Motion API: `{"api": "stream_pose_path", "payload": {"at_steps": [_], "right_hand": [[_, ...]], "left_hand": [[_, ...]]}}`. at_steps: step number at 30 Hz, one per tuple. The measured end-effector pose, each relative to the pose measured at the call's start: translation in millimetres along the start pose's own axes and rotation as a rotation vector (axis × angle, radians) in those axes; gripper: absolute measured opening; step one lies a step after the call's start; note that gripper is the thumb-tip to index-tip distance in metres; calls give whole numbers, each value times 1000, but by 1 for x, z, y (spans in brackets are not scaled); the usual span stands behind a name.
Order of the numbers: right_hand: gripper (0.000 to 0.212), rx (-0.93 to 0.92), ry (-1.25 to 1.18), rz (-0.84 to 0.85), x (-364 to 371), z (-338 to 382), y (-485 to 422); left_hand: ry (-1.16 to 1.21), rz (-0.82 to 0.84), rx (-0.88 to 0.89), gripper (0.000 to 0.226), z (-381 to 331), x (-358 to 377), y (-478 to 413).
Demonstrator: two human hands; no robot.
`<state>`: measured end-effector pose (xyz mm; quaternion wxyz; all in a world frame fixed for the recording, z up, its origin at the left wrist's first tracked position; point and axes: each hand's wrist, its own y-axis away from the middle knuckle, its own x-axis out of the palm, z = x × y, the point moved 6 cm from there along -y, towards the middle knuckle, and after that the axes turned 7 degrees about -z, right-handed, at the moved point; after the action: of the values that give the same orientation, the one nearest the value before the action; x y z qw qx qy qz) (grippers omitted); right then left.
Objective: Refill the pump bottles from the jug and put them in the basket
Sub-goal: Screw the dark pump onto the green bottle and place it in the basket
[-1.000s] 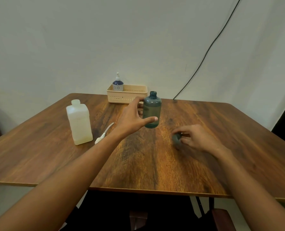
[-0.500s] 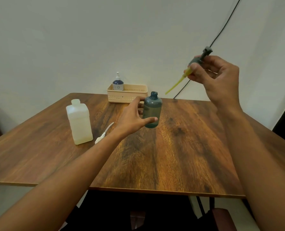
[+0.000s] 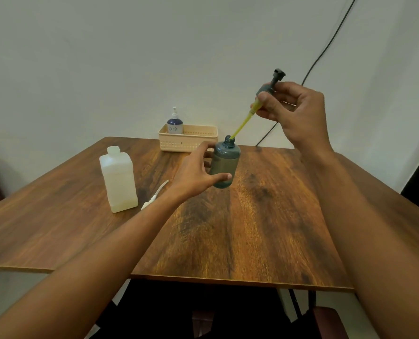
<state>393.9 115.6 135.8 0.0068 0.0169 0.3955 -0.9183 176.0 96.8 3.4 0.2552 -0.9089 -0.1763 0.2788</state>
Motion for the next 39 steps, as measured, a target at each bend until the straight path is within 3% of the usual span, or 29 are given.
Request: {"api": "stream_pose_path", "payload": {"at_steps": [8,15,30,35,39], "right_hand": [[38,56,216,266,33,-29,13],[44,50,327,373,41,-42,19],[42,75,428,291,46,-55,22],[39,238,134,526,44,-57,22],[31,186,199,529,42,-55,16]], "left_hand": [[18,-4,18,80,-1,5,1],[13,1,19,80,1,4,1],[10,-8,30,86,-2,7,4],[28,4,14,85,-2,6,4],[19,-8,14,85,-4,5,4]]}}
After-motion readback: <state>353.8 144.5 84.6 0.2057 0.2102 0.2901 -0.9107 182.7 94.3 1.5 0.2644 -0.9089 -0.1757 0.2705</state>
